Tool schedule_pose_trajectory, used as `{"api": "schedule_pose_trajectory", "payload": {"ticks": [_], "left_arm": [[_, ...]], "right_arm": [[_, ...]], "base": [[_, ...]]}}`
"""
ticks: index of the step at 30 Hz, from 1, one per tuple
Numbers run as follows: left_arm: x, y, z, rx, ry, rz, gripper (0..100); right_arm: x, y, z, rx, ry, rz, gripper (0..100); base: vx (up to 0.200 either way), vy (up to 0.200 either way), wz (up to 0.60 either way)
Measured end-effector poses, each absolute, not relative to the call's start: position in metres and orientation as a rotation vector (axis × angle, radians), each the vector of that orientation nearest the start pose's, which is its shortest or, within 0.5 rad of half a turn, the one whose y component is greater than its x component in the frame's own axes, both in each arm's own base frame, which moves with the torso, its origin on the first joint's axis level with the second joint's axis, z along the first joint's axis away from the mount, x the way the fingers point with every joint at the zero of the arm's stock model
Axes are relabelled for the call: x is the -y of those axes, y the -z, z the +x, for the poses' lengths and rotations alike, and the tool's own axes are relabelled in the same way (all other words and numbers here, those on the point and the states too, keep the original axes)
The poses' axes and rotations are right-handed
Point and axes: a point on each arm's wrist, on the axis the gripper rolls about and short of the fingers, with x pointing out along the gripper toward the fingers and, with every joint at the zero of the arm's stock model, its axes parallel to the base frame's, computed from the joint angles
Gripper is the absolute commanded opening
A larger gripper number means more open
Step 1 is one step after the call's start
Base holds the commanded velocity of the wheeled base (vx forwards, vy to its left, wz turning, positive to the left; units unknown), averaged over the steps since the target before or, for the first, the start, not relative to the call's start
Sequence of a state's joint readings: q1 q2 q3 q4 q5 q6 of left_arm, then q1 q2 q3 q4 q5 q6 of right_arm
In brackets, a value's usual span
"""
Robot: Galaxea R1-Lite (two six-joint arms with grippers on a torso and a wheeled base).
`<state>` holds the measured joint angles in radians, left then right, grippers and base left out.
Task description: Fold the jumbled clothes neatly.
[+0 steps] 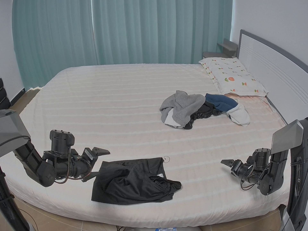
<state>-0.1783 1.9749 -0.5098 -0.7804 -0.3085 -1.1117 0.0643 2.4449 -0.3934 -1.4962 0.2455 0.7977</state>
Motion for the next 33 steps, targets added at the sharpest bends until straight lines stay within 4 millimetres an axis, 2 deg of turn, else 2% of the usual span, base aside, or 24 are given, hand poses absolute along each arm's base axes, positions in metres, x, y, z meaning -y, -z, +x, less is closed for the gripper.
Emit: {"api": "schedule_pose_trajectory", "payload": {"ticks": [3,7,26,33], "left_arm": [[0.045,-0.039,0.284,-0.860,0.006,-1.109,100],[0.041,-0.032,0.282,-0.877,-0.021,-1.117,100],[0.040,-0.027,0.281,-0.892,-0.035,-1.118,100],[0.040,-0.027,0.281,-0.893,-0.035,-1.114,100]], "right_arm": [[-0.025,0.052,0.301,-0.649,-0.067,0.816,100],[-0.025,0.053,0.301,-0.649,-0.066,0.814,100],[-0.026,0.050,0.304,-0.619,-0.079,0.813,100],[-0.047,0.035,0.304,-0.580,-0.159,0.787,100]], "base": [[0.000,0.200,0.00],[0.000,0.200,0.00],[0.000,0.200,0.00],[0.000,0.029,0.00]]}}
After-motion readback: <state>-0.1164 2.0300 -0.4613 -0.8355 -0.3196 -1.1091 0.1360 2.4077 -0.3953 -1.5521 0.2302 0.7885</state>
